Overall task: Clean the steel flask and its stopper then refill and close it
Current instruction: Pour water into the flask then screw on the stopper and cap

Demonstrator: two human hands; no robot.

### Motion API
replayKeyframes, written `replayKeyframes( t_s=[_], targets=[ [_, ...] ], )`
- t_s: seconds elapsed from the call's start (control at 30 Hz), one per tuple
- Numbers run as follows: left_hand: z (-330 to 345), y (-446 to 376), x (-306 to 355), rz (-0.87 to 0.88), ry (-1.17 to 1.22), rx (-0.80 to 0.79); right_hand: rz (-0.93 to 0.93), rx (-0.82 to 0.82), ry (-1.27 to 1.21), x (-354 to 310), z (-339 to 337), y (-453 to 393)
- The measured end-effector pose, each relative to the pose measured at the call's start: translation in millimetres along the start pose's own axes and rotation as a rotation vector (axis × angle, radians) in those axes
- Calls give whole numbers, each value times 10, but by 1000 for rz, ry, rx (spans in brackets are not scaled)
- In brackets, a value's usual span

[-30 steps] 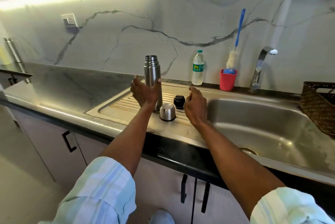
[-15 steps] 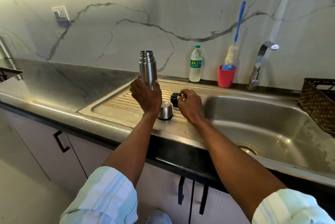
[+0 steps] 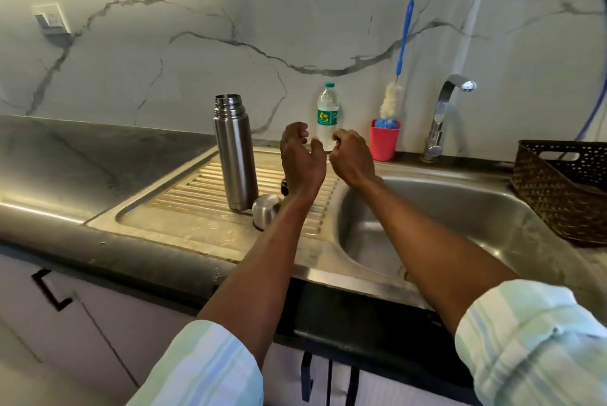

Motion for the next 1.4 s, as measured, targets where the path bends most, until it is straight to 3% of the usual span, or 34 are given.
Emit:
replayKeyframes(
  t_s=[0.5, 0.83, 1.4],
  targets=[
    [593, -74, -616, -171, 117, -200, 130, -41, -62, 633, 700, -1291],
    [679, -100, -822, -360, 395, -138, 399, -55, -269, 973, 1187, -1713],
    [511, -126, -850, -384, 151, -117, 433, -26, -282, 929, 1191, -1599]
  ],
)
Point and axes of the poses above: each hand's wrist, its own y-axis away from the middle knuckle, its own z-axis out of the palm, x = y × z, the point moved 10 cm from there along -y, towards the middle knuckle, and after that the axes turned 3 degrees about z, right-handed, at the moved point
